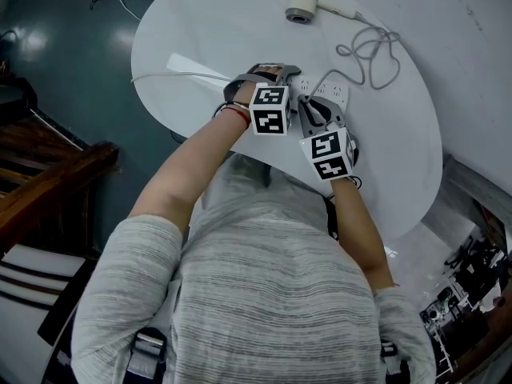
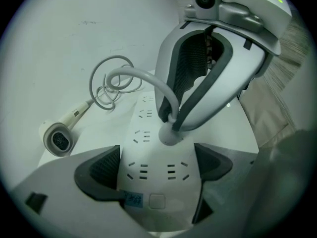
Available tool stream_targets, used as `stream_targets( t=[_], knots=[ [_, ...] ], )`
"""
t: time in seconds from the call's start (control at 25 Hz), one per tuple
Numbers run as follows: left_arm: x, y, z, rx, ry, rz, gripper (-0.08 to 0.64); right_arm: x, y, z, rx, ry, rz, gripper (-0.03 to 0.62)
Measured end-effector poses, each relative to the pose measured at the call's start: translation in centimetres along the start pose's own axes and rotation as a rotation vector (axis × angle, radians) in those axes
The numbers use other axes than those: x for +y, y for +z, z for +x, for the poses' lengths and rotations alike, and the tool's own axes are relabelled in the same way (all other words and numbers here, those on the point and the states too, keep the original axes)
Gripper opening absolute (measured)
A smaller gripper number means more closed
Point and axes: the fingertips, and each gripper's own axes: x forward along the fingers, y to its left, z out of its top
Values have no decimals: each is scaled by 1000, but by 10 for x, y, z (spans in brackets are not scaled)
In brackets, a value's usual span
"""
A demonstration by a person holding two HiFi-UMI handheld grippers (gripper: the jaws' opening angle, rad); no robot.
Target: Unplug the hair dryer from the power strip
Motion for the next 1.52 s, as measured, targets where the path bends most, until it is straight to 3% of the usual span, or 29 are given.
stream_targets(
  t=[0.52,0.84,1.0,1.2,1.52],
  knots=[
    [3,-3,4,4,18,-16,463,1,1,-2,-1,-18,14,54],
    [4,-2,2,-3,23,-11,463,-5,8,3,5,15,92,54],
    [3,-1,2,-3,15,-13,463,-3,4,1,13,2,72,54],
    [4,-1,2,-1,14,-12,463,-2,43,-28,-125,-42,19,54],
    [4,-1,2,-1,20,-20,463,-29,43,-47,-119,-72,38,55]
  ],
)
